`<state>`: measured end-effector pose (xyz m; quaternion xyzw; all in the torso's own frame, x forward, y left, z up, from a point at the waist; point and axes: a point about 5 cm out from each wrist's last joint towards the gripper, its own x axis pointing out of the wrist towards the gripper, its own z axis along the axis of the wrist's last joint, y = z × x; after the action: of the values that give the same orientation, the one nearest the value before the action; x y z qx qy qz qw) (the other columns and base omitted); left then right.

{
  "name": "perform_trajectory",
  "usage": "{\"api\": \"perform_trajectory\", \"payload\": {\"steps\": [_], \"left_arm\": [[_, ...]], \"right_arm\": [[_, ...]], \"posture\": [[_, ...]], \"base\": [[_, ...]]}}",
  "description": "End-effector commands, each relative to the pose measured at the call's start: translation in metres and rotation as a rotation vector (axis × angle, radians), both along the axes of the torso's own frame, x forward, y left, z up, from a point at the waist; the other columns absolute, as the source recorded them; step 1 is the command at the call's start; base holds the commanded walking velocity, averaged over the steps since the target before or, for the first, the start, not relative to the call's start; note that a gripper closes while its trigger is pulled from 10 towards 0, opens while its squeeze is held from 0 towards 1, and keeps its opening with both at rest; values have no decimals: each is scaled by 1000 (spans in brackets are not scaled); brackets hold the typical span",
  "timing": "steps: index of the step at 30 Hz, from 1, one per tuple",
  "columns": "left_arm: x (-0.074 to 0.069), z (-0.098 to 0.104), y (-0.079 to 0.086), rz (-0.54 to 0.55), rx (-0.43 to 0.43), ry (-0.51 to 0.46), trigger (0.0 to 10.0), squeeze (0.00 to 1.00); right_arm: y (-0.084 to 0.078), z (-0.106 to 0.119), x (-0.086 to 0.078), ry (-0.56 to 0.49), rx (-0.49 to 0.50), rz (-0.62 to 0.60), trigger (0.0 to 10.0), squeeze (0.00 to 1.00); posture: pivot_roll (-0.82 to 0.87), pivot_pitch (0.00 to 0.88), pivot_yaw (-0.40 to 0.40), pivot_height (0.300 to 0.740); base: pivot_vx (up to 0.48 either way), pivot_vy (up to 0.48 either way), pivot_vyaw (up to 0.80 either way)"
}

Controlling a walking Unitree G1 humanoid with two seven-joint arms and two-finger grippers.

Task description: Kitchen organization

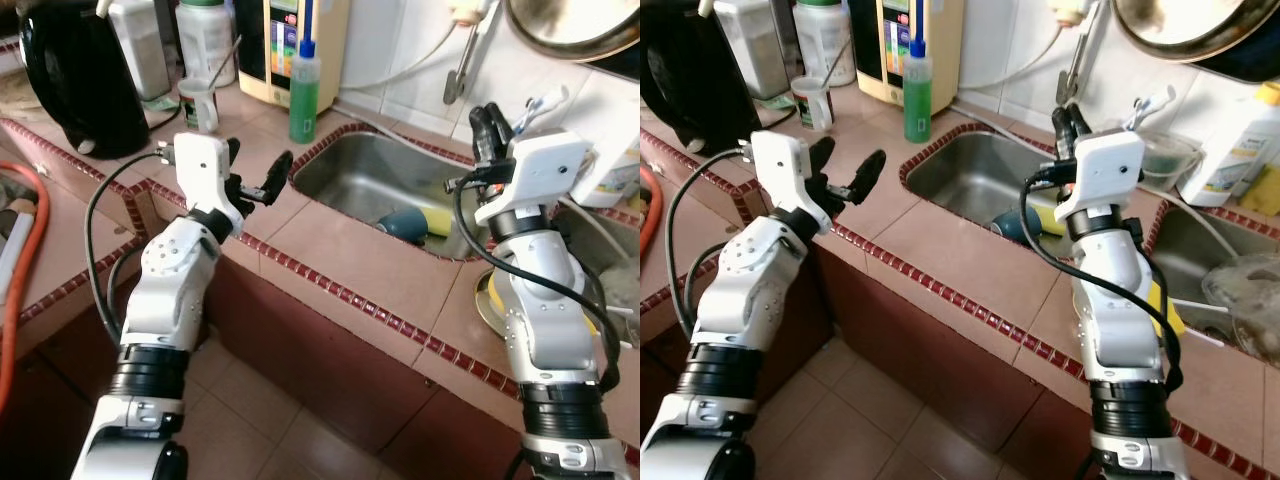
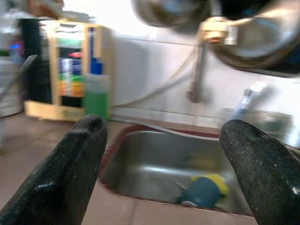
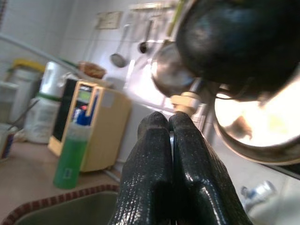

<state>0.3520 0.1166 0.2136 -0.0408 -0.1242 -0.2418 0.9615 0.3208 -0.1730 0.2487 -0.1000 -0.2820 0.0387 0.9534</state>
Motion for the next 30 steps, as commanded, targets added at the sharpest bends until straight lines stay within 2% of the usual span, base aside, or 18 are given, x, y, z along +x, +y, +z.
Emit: {"api": "perform_trajectory", "payload": {"steps": [1,11,15,19,30], "left_arm": [[1,6,8,23,10,-18,10000,0],[1,6,9,20,12,-15,10000,0],[1,6,8,-2,10,-14,10000,0],[1,7,4,-25,58,-29,10000,0],[1,3,-7,-127,155,-38,10000,0]], "right_arm": [[4,6,-2,-25,6,13,10000,0],[3,5,-2,-23,8,6,10000,0],[3,5,-1,-18,12,5,10000,0],[4,4,0,-3,18,7,10000,0],[7,-2,1,26,36,19,10000,0]], "posture": [[28,0,-30,740],[32,0,-29,740],[33,0,-30,740],[35,0,-31,740],[32,0,-24,740]], "base": [[0,480,0],[0,480,0],[0,0,0],[0,0,0],[0,0,-753]]}}
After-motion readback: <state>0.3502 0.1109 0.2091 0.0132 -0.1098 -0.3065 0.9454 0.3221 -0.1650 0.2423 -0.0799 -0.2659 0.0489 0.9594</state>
